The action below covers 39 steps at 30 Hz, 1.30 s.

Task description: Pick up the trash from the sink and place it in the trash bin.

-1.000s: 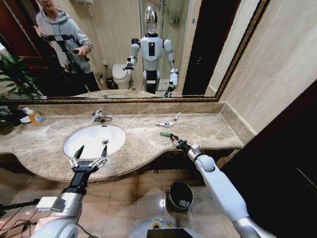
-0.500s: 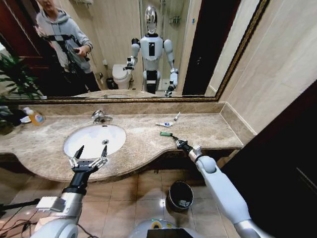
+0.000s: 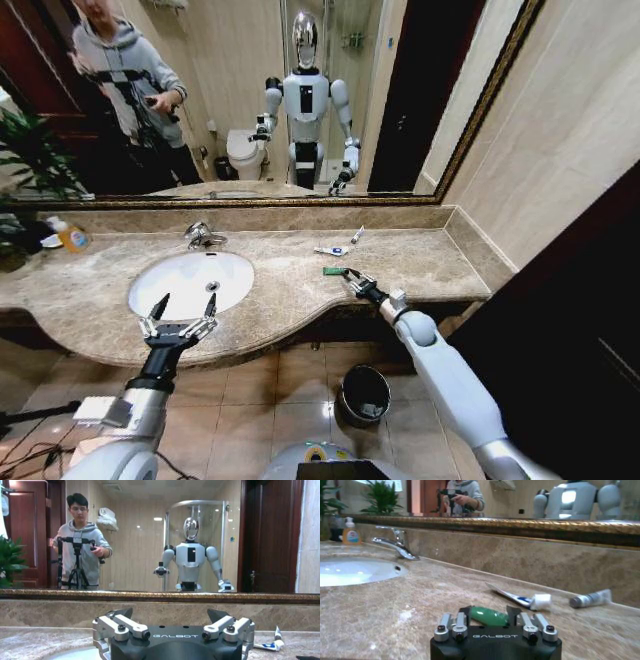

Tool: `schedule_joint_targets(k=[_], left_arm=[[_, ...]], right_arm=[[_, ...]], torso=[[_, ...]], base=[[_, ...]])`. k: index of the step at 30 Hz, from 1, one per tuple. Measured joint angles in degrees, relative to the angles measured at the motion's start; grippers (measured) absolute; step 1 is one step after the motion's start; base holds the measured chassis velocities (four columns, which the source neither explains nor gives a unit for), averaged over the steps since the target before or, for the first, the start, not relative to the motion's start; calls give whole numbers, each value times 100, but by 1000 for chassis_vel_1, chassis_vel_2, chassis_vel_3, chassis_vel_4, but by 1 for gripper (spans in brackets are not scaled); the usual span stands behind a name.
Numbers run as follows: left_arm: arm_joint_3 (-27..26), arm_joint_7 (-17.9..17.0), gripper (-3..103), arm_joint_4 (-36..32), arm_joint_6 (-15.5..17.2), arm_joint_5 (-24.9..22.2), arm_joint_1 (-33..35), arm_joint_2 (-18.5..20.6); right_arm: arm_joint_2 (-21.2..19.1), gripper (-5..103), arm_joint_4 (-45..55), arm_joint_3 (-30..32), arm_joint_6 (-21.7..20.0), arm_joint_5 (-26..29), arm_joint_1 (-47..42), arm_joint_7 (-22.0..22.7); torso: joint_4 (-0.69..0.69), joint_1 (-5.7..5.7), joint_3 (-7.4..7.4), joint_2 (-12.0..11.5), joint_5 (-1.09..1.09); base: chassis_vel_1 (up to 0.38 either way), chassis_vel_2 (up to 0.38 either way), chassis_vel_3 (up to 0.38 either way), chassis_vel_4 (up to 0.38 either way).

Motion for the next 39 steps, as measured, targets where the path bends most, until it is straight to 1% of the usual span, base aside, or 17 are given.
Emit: schedule_joint_targets(k=[3, 5, 6, 9, 10, 13, 17, 18, 20, 22, 24, 27, 30, 31, 33, 36, 39], left_arm=[[0, 0, 100, 0, 0, 0, 0, 0], [0, 0, 100, 0, 0, 0, 0, 0], [0, 0, 100, 0, 0, 0, 0, 0], [0, 0, 100, 0, 0, 0, 0, 0], [0, 0, 100, 0, 0, 0, 0, 0], [0, 0, 100, 0, 0, 0, 0, 0], [0, 0, 100, 0, 0, 0, 0, 0], [0, 0, 100, 0, 0, 0, 0, 0], [0, 0, 100, 0, 0, 0, 0, 0], [0, 0, 100, 0, 0, 0, 0, 0], [0, 0, 100, 0, 0, 0, 0, 0], [0, 0, 100, 0, 0, 0, 0, 0], [0, 0, 100, 0, 0, 0, 0, 0], [0, 0, 100, 0, 0, 0, 0, 0], [0, 0, 100, 0, 0, 0, 0, 0], [0, 0, 100, 0, 0, 0, 0, 0], [0, 0, 100, 0, 0, 0, 0, 0]], right_arm=[[-8, 56, -58, -52, -66, -37, 98, -16], [-42, 66, -145, -138, -116, -42, 234, -37], [-42, 66, -145, -138, -116, -42, 234, -37], [-99, 83, -303, -239, -163, -41, 457, -103], [-99, 83, -303, -239, -163, -41, 457, -103], [-137, 97, -466, -290, -247, -45, 608, -146], [-161, 99, -586, -336, -287, -39, 702, -239], [-164, 103, -656, -380, -318, -24, 767, -312], [-157, 100, -713, -405, -320, -23, 815, -359], [-105, 90, -811, -427, -308, -35, 893, -517], [-94, 90, -829, -432, -306, -37, 912, -555], [-79, 74, -901, -444, -287, -48, 981, -700], [-79, 68, -935, -439, -254, -104, 998, -815], [-81, 57, -954, -432, -231, -151, 999, -891], [-82, 57, -965, -427, -223, -169, 999, -928], [-72, 47, -999, -407, -189, -177, 1001, -973], [-73, 30, -1000, -399, -176, -176, 995, -1001]], torso=[[0, 0, 0, 0, 0], [0, 0, 0, 0, 0], [0, 0, 0, 0, 0], [0, 0, 0, 0, 0], [0, 0, 0, 0, 0], [0, 0, 0, 0, 0], [-1, 0, 0, 0, 0], [-1, 0, 0, 0, 0], [0, 0, 0, 0, 0], [0, 0, 0, 0, 0], [0, 0, 0, 0, 0], [0, 0, 0, 0, 0], [0, 0, 0, 0, 0], [0, 0, 0, 0, 0], [0, 1, 0, 0, 0], [-1, 0, 0, 0, 0], [0, 0, 0, 0, 0]], base=[[0, 0, 0, 0], [0, 0, 0, 0], [0, 0, 0, 0], [0, 0, 0, 0], [0, 0, 0, 0], [0, 0, 0, 0], [0, 0, 0, 0], [0, 0, 0, 0], [0, 0, 0, 0], [0, 0, 0, 0], [0, 0, 0, 0], [0, 0, 0, 0], [0, 0, 0, 0], [0, 0, 0, 0], [0, 0, 0, 0], [0, 0, 0, 0], [0, 0, 0, 0]])
